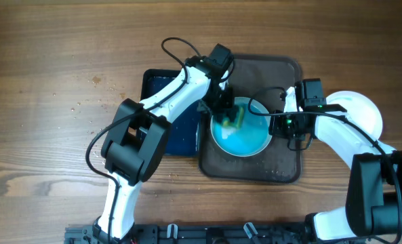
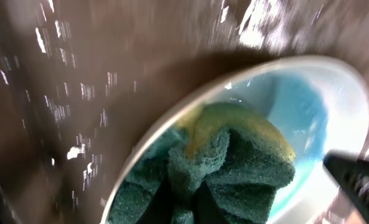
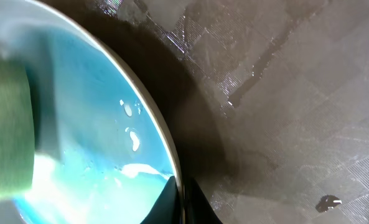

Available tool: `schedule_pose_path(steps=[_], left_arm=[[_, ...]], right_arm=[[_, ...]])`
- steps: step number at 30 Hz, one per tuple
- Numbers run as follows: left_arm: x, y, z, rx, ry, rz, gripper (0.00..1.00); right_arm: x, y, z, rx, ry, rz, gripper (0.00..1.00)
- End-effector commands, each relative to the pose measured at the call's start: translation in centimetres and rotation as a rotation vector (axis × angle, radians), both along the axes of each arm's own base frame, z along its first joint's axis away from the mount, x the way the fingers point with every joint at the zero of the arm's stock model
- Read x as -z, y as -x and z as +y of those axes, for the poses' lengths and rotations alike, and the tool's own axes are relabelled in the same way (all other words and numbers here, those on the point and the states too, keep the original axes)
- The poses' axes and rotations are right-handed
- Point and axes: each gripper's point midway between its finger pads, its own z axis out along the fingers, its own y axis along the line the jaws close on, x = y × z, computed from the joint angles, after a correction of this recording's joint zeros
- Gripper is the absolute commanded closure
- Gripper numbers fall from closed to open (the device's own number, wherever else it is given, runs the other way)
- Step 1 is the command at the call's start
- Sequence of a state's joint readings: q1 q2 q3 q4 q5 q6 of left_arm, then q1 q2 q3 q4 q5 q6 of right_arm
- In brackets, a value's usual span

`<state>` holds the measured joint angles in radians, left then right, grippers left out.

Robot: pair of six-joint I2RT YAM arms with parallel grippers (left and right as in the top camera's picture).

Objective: Clean dirty plates on tray and stack at the side
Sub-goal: 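Scrub the plate with the sponge while right gripper holds the rim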

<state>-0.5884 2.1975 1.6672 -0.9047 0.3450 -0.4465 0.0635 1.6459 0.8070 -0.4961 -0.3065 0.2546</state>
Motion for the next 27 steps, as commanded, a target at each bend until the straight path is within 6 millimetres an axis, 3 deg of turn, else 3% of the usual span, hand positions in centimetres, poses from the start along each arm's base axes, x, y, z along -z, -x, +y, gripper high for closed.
schedule_pose_path(steps=[1,6,10,13,16,19,22,27], left_arm=[[1.0,3.4,-1.8,0.152,0.041,0.061,0.96],[2.7,4.4,-5.8,0.229,0.037,-0.031,0.96],[5.0,7.1,-7.8,0.236,0.053,0.052,0.96],[3.9,9.2,-9.2,0.270,0.155,0.146,0.96],[1.3,11.8,-10.4,0.375,0.345,0.261,0.96],[1.2,13.2,-9.1,0.424,0.331,0.312,0.96],[2.8,12.7,-6.5,0.394,0.153,0.293,0.96],[3.4,8.4,-1.3,0.189,-0.126,0.195,0.96]], right_arm=[[0.8,0.3,-1.3,0.008,0.061,0.022,0.96],[0.8,0.4,-1.3,0.008,0.061,0.024,0.96],[0.9,0.4,-1.3,0.008,0.062,0.027,0.96],[0.9,0.4,-1.3,0.007,0.062,0.026,0.96],[0.9,0.4,-1.3,0.007,0.062,0.027,0.96],[0.9,0.4,-1.3,0.007,0.062,0.027,0.96],[0.9,0.4,-1.3,0.008,0.062,0.027,0.96],[0.9,0.4,-1.3,0.008,0.061,0.027,0.96]])
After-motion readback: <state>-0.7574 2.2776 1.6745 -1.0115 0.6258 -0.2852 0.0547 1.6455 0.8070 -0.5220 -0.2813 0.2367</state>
